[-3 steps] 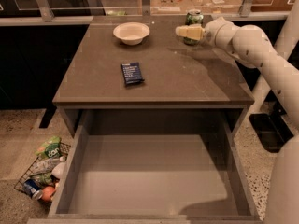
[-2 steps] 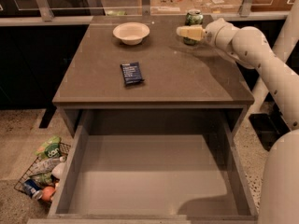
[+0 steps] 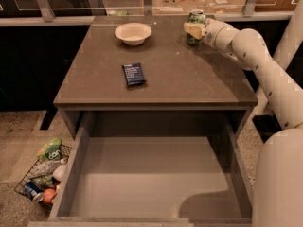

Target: Place green can into top drawer

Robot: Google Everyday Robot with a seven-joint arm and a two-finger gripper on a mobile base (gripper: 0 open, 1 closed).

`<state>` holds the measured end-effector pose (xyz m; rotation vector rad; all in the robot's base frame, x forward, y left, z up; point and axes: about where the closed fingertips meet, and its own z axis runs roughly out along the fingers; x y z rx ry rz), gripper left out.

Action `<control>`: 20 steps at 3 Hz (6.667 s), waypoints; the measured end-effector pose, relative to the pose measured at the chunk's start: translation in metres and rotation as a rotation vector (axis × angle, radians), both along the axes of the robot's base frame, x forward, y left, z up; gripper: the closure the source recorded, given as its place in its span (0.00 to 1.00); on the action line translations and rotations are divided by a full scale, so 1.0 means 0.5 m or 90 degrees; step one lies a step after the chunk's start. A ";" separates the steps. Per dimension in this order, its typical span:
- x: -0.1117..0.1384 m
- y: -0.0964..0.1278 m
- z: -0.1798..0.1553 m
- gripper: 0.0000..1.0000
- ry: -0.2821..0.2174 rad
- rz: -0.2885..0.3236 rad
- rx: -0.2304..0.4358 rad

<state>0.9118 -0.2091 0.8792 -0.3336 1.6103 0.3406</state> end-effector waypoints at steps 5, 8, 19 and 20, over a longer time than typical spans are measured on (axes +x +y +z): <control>-0.024 0.023 0.021 1.00 0.001 0.016 -0.019; -0.267 0.058 0.148 1.00 -0.052 0.089 -0.086; -0.805 0.197 -0.116 1.00 -0.047 0.389 -0.089; -0.790 0.238 -0.157 1.00 -0.038 0.416 -0.079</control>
Offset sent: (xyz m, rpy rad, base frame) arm 0.0007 0.0009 0.0007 0.0006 -0.0015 0.0007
